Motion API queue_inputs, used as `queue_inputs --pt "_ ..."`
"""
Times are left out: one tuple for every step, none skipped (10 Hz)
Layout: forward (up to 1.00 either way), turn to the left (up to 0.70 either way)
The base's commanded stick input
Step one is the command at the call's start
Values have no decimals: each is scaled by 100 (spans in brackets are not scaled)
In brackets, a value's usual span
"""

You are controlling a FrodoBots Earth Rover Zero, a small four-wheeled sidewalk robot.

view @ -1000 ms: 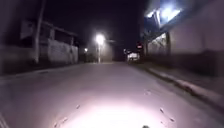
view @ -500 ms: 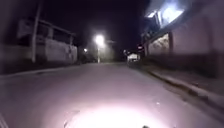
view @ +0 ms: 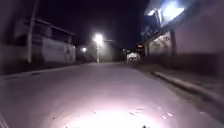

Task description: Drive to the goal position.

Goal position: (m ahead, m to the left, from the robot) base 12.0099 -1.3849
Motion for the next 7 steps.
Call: queue_inputs --pt "70 1" --pt "70 1" --pt "70 1" --pt "70 1" --pt "70 1" --pt "70 1" --pt "70 1"
